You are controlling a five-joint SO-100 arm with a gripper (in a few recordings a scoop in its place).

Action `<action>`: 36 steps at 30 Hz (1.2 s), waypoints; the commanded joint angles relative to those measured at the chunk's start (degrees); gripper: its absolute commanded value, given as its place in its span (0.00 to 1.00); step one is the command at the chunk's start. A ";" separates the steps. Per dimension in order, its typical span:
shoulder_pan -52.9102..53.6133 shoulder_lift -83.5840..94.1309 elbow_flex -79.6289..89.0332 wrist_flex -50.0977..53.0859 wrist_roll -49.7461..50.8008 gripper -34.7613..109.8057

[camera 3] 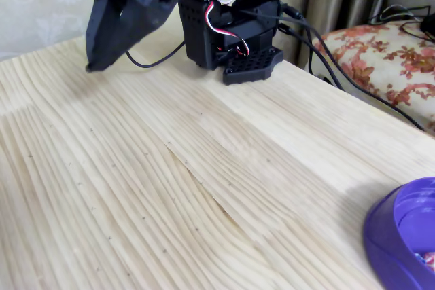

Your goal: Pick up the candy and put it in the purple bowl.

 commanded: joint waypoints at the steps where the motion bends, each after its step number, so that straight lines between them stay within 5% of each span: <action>1: -0.09 4.13 1.05 -0.88 2.46 0.24; 5: -0.88 4.13 2.46 -0.70 8.17 0.24; 36: -1.93 4.13 2.46 -0.70 8.35 0.24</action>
